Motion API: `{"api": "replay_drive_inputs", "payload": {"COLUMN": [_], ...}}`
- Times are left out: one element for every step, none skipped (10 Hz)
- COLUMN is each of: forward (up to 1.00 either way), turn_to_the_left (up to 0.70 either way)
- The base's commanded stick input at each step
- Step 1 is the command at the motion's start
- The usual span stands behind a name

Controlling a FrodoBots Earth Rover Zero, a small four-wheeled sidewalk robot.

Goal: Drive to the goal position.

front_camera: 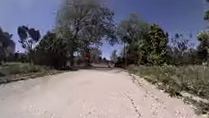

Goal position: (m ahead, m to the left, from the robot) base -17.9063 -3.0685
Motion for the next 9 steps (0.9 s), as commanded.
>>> {"api": "replay_drive_inputs", "payload": {"forward": [0.7, 0.7, 0.7, 0.7, 0.7, 0.7, 0.7, 0.7, 0.7], "turn_to_the_left": [0.04, 0.05, 0.04, 0.03, 0.02, 0.01, 0.01, 0.01, 0.01]}}
